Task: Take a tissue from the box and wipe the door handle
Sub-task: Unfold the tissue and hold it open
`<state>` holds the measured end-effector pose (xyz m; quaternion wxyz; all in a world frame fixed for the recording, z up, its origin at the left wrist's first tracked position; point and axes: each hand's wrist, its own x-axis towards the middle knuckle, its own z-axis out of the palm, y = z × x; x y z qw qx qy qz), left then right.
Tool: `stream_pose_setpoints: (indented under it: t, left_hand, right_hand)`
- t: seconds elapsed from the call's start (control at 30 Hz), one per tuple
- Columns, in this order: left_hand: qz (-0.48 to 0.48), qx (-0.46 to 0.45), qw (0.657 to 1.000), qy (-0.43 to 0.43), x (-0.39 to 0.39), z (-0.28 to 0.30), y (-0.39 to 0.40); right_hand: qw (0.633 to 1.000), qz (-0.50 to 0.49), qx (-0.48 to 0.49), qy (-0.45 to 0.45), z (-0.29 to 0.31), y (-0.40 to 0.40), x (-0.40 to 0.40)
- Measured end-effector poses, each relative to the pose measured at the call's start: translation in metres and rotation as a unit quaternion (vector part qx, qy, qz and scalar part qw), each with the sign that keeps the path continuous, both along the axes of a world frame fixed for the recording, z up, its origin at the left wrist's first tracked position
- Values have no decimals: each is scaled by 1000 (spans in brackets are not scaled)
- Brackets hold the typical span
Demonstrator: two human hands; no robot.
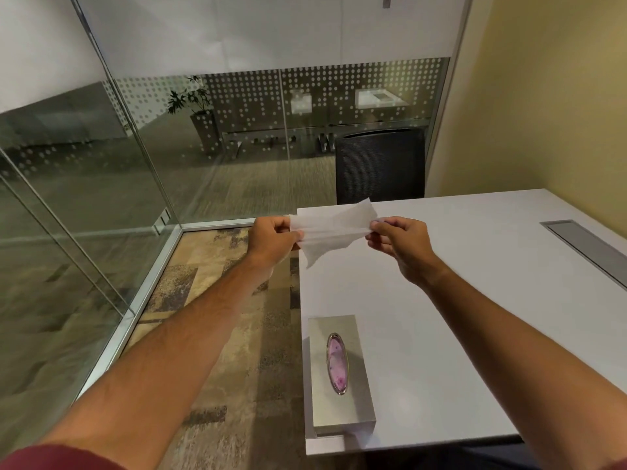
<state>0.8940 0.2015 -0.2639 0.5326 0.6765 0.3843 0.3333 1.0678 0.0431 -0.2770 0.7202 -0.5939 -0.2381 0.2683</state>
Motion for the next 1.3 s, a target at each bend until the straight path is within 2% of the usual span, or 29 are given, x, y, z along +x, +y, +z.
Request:
stream_pose_setpoints:
  t: [0.2, 0.33, 0.43, 0.63, 0.77, 1.0, 1.2, 1.3]
  left_hand:
    - [-28, -54, 998, 9, 3, -1, -5]
    - [-58, -70, 992, 83, -2, -7, -6]
    - [-99, -38, 984, 146, -3, -9, -10]
    - [-158, -34, 983, 84, 5, 4, -19]
    - [-178, -84, 980, 33, 7, 6, -21]
    - [-123, -101, 986, -44, 4, 0, -16]
    - [-83, -47, 995, -39, 3, 0, -13]
    - [-61, -25, 997, -36, 0, 1, -11]
  right_hand:
    - [999, 2, -8, 51, 6, 9, -3]
    - [999, 38, -13, 31, 15, 15, -5]
    - [997, 74, -32, 1, 21, 19, -9]
    - [976, 194, -89, -42, 30, 22, -20]
    - [965, 238, -99, -41, 32, 23, -25]
    - [976, 188, -102, -43, 22, 20, -18]
    - [974, 208, -86, -10, 18, 13, -10]
    - [982, 168, -80, -3, 18, 12, -8]
